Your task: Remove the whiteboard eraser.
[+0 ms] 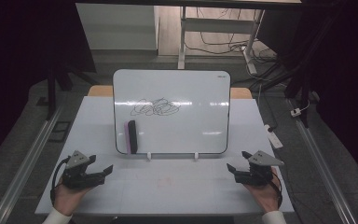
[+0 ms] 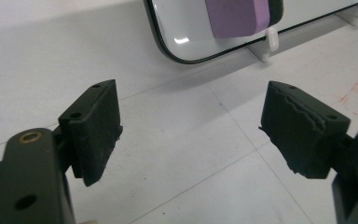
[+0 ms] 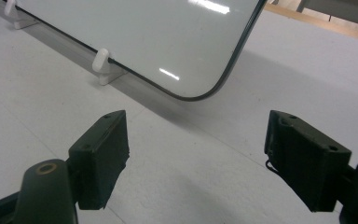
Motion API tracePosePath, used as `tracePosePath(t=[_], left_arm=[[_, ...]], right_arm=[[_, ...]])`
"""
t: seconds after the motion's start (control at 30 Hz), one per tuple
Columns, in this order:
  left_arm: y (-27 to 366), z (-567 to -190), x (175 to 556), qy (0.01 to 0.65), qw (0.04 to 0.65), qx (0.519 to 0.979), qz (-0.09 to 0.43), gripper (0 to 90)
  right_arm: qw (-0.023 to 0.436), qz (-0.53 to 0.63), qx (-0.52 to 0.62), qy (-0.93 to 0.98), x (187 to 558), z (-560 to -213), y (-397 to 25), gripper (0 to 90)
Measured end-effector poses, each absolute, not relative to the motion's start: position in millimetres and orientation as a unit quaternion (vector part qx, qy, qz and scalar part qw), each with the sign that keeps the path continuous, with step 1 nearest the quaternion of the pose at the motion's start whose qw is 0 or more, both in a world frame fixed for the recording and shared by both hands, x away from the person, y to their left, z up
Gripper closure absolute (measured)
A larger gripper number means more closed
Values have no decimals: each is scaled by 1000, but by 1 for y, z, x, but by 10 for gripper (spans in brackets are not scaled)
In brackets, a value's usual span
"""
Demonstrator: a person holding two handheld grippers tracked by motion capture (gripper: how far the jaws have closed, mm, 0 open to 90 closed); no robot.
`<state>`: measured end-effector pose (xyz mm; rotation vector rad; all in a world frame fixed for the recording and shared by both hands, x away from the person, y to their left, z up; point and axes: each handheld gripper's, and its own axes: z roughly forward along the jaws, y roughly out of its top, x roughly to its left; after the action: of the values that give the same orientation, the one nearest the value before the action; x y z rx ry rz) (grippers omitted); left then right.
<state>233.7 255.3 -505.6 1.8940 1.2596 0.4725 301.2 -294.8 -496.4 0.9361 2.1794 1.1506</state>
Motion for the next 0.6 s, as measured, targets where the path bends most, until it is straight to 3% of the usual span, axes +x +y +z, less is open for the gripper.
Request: tracePosePath(t=[0.6], left_arm=[[252,-499,243,484,402,760,163,216]], right_arm=[[254,407,338,809,303,-499,-291,216]])
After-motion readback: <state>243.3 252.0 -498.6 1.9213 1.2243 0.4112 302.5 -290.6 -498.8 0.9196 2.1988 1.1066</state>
